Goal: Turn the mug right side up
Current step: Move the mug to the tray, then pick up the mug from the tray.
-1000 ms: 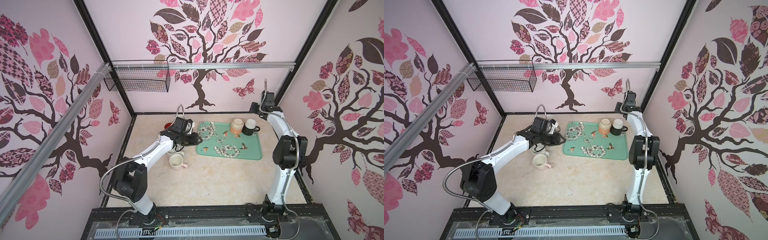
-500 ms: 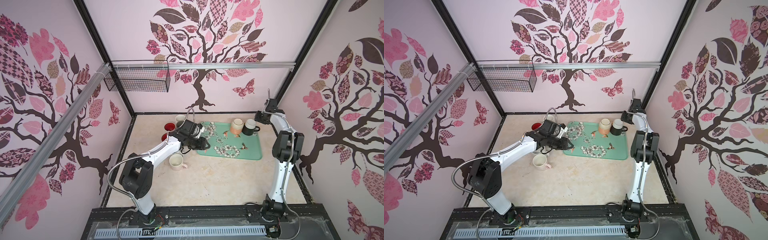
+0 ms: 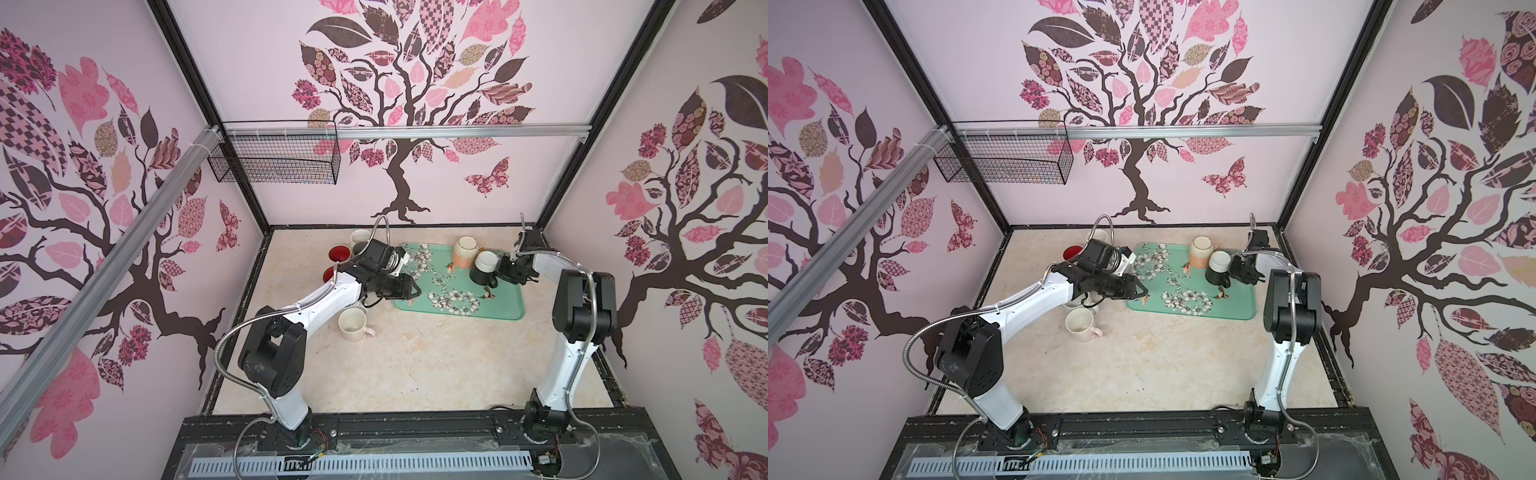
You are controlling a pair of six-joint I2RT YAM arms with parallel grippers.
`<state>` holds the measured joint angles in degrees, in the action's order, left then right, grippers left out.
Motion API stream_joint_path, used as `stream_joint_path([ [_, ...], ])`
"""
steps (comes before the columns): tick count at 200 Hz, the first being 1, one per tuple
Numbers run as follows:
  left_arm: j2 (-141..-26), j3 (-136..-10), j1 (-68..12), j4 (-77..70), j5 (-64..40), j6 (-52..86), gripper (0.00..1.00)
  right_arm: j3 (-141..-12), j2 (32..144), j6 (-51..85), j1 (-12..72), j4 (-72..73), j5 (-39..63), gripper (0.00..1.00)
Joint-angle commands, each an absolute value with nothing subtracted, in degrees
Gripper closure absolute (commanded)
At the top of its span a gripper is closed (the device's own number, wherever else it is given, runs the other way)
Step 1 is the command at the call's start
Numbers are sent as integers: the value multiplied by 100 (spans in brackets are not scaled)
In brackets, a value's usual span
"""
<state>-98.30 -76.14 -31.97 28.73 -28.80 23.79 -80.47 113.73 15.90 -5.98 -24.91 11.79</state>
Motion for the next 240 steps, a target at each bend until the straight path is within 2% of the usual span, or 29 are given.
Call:
stream_joint_path([
  [1,-9682,-7610,-3184,2722,-2918,2334,51,-7865,10539,1554,-229,-2411,886,67],
  [31,-9555,-7387,-3182,2602,-2880,2418,51,-7446,9760,1855,-29,-2648,-179,55],
  [42,-9513,-7293,-3182,2546,-2857,2452,51,-7179,9424,1831,203,-2561,-532,53],
  [64,-9474,-7171,-3182,2420,-2865,2520,51,-6706,9040,1891,628,-2186,-418,51],
  [90,-9466,-7158,-3182,2375,-2928,2584,51,-6740,9347,2049,767,-2115,30,49],
  [131,-9313,-7071,-3184,2452,-2780,2514,50,-7309,10118,1974,1051,-2592,-525,48],
  [187,-9157,-6890,-3182,2404,-2624,2515,49,-7456,10552,1867,1099,-2492,-619,57],
  [240,-9102,-6873,-3185,2385,-2637,2518,49,-7471,10678,1720,1125,-2501,-810,75],
])
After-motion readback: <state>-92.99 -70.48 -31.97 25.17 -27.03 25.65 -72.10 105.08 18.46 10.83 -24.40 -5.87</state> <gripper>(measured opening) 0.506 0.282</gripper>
